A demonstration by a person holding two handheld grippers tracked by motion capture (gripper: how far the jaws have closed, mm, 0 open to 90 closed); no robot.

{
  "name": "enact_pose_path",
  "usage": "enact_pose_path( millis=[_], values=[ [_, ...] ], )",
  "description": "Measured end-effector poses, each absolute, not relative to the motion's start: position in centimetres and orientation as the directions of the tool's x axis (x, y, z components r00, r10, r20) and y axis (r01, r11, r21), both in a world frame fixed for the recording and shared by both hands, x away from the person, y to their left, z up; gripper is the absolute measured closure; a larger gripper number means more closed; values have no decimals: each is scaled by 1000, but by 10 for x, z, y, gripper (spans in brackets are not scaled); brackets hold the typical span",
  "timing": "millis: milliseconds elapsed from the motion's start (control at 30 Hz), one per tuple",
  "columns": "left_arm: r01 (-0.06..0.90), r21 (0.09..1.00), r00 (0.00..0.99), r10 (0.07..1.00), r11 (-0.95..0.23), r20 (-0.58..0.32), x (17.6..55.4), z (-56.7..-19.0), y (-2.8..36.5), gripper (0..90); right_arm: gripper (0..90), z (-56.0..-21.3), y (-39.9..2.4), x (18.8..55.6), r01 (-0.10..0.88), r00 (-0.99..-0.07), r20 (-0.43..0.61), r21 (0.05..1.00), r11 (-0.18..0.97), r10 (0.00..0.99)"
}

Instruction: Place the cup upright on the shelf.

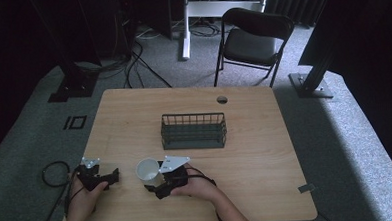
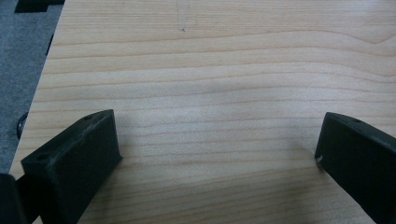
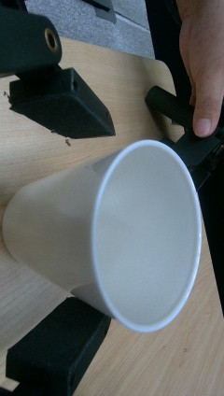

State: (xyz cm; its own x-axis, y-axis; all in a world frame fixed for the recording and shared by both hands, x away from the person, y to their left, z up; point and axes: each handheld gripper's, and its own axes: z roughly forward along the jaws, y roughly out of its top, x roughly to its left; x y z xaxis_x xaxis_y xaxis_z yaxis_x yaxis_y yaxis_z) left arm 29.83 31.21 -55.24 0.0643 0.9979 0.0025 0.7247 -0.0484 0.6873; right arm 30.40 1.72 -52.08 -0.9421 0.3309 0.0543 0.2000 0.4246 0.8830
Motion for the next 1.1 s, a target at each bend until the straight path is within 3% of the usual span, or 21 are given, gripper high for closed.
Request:
enact_pose_path(
  millis=[533, 700, 1100],
  values=[
    [725, 687, 64, 998, -48, 2, 298, -552, 312, 1, 126, -520, 30, 310, 207, -938, 67, 896, 393, 341],
    [725, 687, 64, 998, -48, 2, 298, -552, 312, 1, 193, -519, 31, 310, 190, -936, 46, 900, 392, 348],
    [725, 688, 64, 998, -48, 2, 298, -552, 312, 1, 197, -505, 30, 319, 222, -922, 69, 901, 373, 382]
  ],
)
